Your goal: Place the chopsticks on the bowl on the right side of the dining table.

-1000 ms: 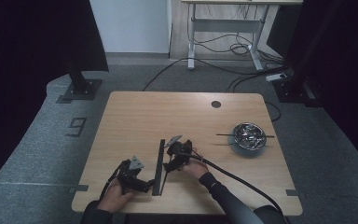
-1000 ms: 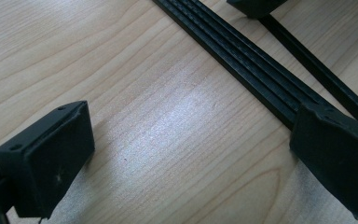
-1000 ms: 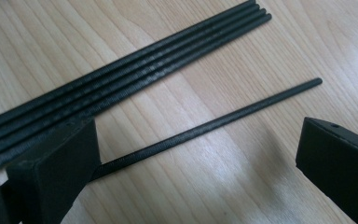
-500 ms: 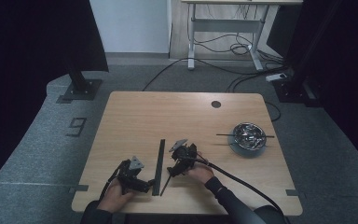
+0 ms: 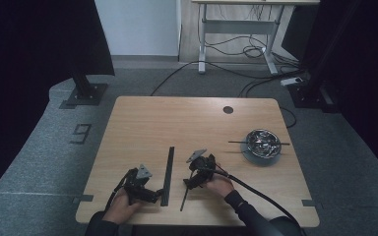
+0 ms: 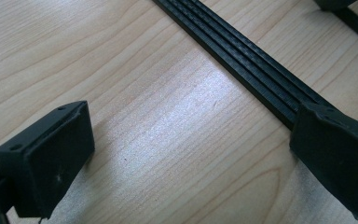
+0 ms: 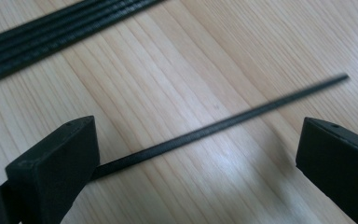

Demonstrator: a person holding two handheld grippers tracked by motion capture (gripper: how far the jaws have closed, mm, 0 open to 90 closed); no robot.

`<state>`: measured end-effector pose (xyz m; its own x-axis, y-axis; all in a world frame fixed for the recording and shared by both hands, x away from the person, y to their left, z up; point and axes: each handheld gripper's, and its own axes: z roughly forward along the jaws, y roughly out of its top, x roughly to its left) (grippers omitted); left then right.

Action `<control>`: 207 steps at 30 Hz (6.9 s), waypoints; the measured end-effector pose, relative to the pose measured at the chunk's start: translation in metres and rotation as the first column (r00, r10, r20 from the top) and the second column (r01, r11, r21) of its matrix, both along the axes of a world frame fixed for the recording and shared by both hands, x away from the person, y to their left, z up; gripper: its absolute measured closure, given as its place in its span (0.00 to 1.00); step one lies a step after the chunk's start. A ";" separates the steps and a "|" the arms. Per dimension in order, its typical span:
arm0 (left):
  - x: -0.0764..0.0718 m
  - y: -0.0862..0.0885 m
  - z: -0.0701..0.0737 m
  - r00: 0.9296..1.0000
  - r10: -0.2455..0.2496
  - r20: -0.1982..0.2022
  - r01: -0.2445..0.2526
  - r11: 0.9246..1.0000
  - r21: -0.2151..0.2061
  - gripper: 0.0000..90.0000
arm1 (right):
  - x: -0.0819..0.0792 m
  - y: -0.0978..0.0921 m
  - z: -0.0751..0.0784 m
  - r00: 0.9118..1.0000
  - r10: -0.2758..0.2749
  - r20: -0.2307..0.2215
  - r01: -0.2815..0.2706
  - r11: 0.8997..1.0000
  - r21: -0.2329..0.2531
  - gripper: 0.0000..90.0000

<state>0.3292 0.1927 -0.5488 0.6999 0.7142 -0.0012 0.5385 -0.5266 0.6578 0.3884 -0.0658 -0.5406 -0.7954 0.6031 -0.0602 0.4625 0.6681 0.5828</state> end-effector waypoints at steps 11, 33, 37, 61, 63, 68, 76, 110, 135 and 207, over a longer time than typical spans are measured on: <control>0.000 0.000 0.000 1.000 0.001 0.000 -0.001 1.000 0.000 0.00 | 0.006 -0.018 0.000 0.998 -0.054 0.014 0.054 0.999 0.001 0.00; 0.000 0.000 0.000 1.000 -0.001 0.000 0.001 1.000 0.003 0.00 | -0.003 -0.049 0.000 0.995 -0.096 0.007 0.096 0.995 -0.005 0.00; 0.000 0.000 0.000 1.000 -0.001 0.000 0.001 1.000 0.003 0.00 | -0.004 -0.059 -0.001 0.994 -0.112 0.007 0.112 0.994 -0.004 0.00; 0.000 0.000 0.000 1.000 0.000 0.000 0.000 1.000 0.002 0.00 | 0.005 -0.102 0.009 0.981 -0.177 -0.079 0.166 0.978 -0.126 0.06; 0.000 0.000 0.000 1.000 -0.001 -0.001 0.001 1.000 0.003 0.00 | 0.007 -0.102 0.013 0.981 -0.171 -0.089 0.156 0.976 -0.151 0.15; 0.000 0.000 0.000 1.000 -0.001 -0.001 0.001 1.000 0.004 0.00 | 0.012 -0.099 0.018 0.980 -0.158 -0.122 0.133 0.972 -0.194 0.24; 0.000 0.000 0.000 1.000 -0.001 -0.001 0.001 1.000 0.003 0.00 | 0.023 -0.083 0.026 0.976 -0.098 -0.197 0.038 0.956 -0.290 0.46; 0.000 0.000 0.000 1.000 -0.001 -0.001 0.001 1.000 0.003 0.00 | 0.049 -0.060 0.030 0.909 -0.129 -0.396 -0.052 0.908 -0.415 0.88; 0.000 0.000 0.000 1.000 -0.001 -0.001 0.001 1.000 0.003 0.00 | 0.046 -0.065 0.032 0.919 -0.086 -0.385 -0.088 0.907 -0.412 0.95; 0.000 0.000 0.000 1.000 0.000 0.001 0.000 1.000 0.001 0.00 | 0.079 -0.146 0.137 0.930 -0.238 -0.280 0.099 0.896 -0.433 0.95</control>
